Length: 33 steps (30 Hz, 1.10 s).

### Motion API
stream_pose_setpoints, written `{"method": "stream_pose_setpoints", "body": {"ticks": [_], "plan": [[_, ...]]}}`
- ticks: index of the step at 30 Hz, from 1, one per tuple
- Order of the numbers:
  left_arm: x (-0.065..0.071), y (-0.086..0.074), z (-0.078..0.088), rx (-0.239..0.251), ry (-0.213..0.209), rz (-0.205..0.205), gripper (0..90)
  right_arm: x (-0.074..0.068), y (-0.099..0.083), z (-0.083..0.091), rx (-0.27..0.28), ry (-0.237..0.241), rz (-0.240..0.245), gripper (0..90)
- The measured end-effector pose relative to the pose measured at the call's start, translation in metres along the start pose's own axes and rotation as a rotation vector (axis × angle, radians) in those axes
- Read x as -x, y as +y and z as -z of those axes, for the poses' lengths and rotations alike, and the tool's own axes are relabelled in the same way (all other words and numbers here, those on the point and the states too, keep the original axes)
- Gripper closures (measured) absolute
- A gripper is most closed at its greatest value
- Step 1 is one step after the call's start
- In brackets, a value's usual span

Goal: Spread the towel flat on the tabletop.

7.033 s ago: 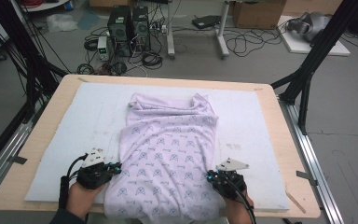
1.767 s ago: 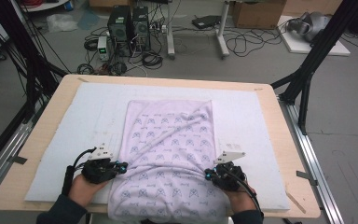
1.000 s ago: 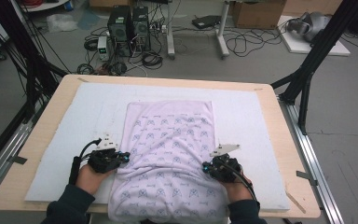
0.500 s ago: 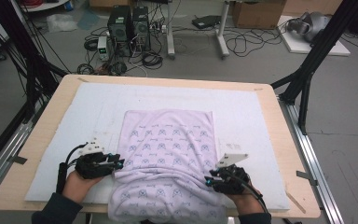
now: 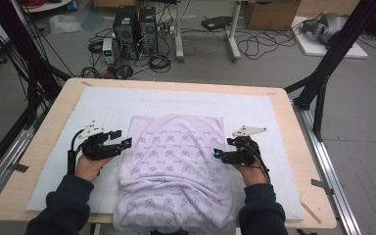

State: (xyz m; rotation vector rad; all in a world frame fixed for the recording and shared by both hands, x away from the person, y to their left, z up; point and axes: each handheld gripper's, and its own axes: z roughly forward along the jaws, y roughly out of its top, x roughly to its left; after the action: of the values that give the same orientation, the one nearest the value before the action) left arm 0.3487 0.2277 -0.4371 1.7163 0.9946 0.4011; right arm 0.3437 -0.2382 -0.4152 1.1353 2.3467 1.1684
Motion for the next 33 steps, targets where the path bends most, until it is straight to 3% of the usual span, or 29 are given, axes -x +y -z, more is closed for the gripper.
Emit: {"method": "stream_pose_setpoints", "body": {"ticks": [5,7,11,15,18,22,24,27,31,33], "plan": [[0.002,0.009,-0.007,-0.05,0.041,-0.044,26.4,0.009,-0.002,-0.01,-0.018,-0.072,-0.023,17.7],[0.001,0.016,-0.01,-0.065,0.031,-0.056,25.4,0.012,-0.001,-0.011,-0.008,-0.077,-0.027,15.8],[-0.009,0.028,-0.019,-0.059,0.033,-0.029,25.5,0.021,0.0,-0.014,-0.015,-0.127,-0.057,11.5],[-0.021,0.032,-0.036,-0.134,0.072,-0.014,27.0,0.031,0.001,-0.018,-0.016,-0.119,-0.123,10.8],[-0.029,0.036,-0.05,-0.181,0.116,-0.032,32.3,0.033,0.002,-0.021,-0.006,-0.105,-0.121,10.9],[-0.043,0.038,-0.066,-0.2,0.185,-0.003,34.4,0.041,0.003,-0.027,0.005,-0.133,-0.137,11.0],[-0.046,0.038,-0.072,-0.202,0.21,0.005,36.4,0.046,0.007,-0.032,-0.006,-0.146,-0.154,17.1],[-0.046,0.033,-0.083,-0.22,0.198,0.0,40.0,0.054,0.02,-0.047,-0.041,-0.169,-0.159,27.8],[-0.04,0.031,-0.088,-0.244,0.236,-0.067,46.0,0.061,0.033,-0.06,-0.057,-0.199,-0.165,40.5],[-0.037,0.031,-0.088,-0.243,0.222,-0.094,56.0,0.061,0.036,-0.065,-0.046,-0.221,-0.152,47.4]]}}
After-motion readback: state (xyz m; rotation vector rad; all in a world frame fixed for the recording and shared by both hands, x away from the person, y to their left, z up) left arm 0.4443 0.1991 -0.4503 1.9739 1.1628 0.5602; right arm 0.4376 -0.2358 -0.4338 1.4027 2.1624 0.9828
